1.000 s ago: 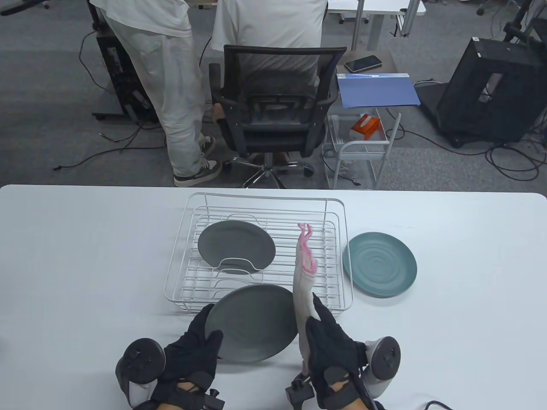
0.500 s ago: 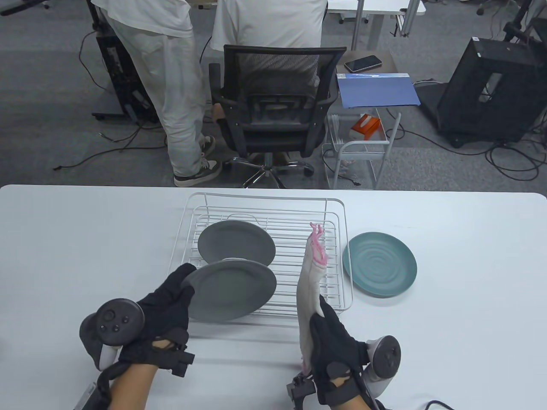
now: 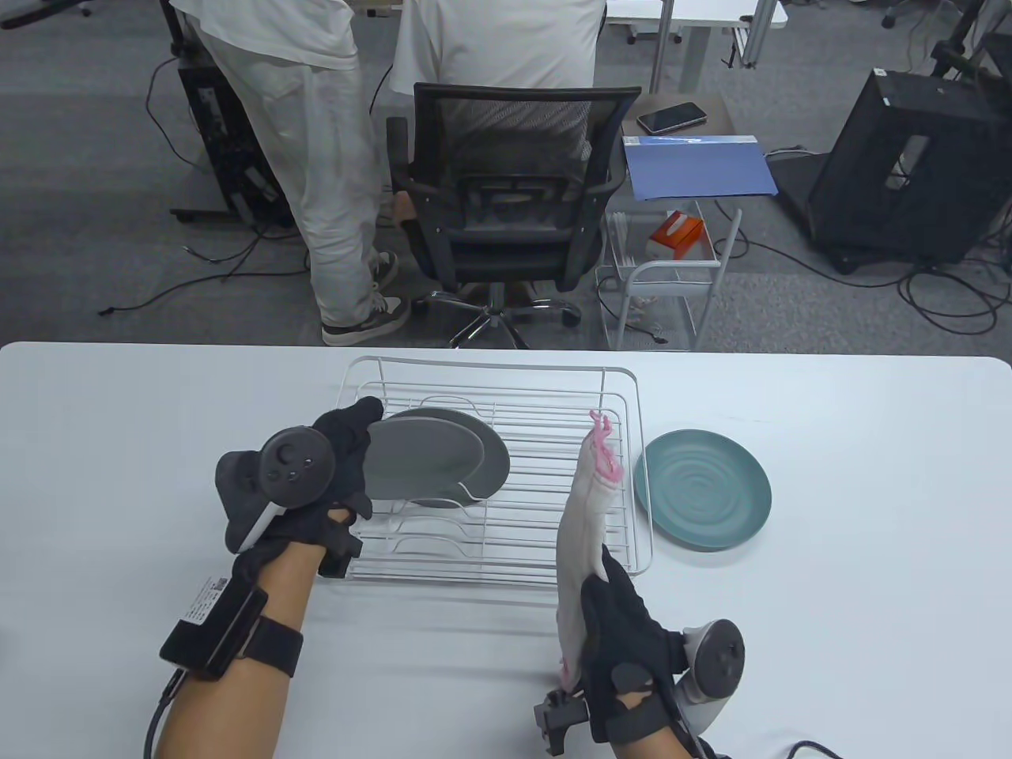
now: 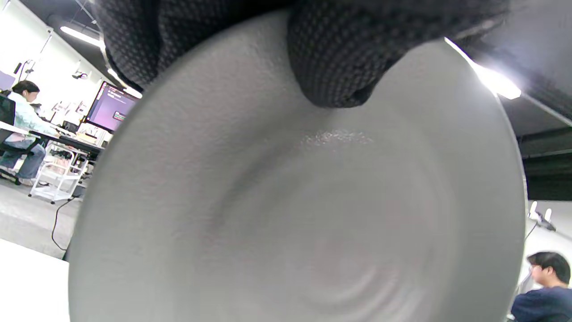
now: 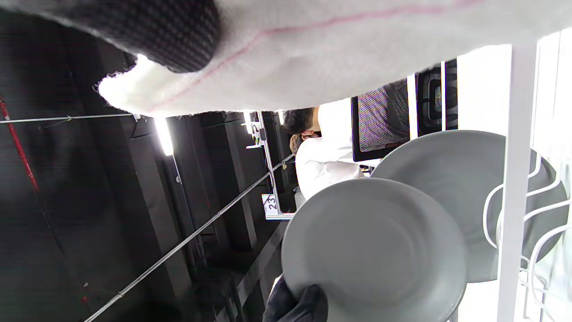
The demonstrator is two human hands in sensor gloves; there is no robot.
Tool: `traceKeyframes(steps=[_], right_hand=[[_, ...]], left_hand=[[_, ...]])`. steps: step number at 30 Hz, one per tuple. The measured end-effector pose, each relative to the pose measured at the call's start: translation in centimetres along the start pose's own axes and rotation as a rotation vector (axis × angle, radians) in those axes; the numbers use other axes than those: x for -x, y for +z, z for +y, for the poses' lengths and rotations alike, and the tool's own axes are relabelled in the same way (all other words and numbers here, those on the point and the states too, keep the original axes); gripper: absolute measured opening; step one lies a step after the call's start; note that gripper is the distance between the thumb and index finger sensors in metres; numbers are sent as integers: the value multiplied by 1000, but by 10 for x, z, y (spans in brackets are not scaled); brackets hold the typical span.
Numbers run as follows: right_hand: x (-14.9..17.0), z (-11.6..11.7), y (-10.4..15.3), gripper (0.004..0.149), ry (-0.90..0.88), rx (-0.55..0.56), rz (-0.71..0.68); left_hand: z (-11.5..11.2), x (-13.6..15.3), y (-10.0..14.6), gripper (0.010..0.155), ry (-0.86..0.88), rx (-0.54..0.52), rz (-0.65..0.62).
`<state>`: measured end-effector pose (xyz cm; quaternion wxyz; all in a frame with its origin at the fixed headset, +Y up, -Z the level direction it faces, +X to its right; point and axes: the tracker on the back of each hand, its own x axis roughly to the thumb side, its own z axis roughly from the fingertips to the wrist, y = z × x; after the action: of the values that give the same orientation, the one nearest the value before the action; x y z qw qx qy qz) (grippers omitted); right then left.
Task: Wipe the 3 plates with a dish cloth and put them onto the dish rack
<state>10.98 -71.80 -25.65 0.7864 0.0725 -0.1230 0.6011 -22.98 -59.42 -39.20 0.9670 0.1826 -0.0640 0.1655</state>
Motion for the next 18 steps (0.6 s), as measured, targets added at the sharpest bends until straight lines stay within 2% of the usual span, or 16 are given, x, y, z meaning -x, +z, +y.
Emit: traceKeyframes(steps=[8, 18], right_hand=[[2, 1, 0, 56, -8, -12, 22], [0, 4, 0, 56, 65, -44, -10]], left_hand=[[-33, -15, -15, 45, -114, 69, -38], [-62, -34, -20, 44, -195, 186, -25]])
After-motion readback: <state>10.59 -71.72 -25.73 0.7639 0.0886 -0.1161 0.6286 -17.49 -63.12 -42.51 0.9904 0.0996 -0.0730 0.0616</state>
